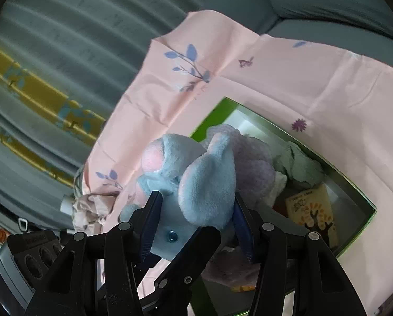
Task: Organize soft objects
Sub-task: 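Lower the plush elephant into the box and open the right tool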
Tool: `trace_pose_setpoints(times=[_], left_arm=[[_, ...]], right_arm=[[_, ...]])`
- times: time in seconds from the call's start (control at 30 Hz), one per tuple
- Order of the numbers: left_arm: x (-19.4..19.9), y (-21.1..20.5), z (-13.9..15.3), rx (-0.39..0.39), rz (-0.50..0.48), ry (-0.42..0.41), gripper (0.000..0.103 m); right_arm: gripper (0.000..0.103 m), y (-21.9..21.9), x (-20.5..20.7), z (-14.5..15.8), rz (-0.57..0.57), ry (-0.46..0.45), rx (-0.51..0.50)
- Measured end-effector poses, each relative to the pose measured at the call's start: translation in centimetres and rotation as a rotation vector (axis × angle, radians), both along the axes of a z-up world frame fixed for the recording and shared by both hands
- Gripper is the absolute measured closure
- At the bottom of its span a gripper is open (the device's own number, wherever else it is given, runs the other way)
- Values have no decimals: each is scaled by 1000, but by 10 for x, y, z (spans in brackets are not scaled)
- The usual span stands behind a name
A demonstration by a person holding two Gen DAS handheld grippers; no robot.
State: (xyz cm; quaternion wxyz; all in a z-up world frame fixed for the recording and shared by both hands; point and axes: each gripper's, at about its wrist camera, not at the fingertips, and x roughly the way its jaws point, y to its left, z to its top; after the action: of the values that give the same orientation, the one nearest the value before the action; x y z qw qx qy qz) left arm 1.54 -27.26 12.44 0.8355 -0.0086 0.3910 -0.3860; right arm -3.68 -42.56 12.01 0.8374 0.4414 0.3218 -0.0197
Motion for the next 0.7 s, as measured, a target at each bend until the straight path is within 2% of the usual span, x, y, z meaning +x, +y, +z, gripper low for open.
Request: trace_pose_setpoints(times=[0.1,0.4,0.57,0.7], left_arm=[[7,-5,-9,15,6,45,43],[16,-15,-21,53,8,81,40],[28,-20,-36,74,30,189,37],[24,-27,-37,111,32,154,36]], right_arm=[[47,-1,5,-8,1,34,10],[47,-8,9,-22,-15,74,47],[47,-10,10,-30,-17,84,91],[47,-13,11,-34,-33,91,99]])
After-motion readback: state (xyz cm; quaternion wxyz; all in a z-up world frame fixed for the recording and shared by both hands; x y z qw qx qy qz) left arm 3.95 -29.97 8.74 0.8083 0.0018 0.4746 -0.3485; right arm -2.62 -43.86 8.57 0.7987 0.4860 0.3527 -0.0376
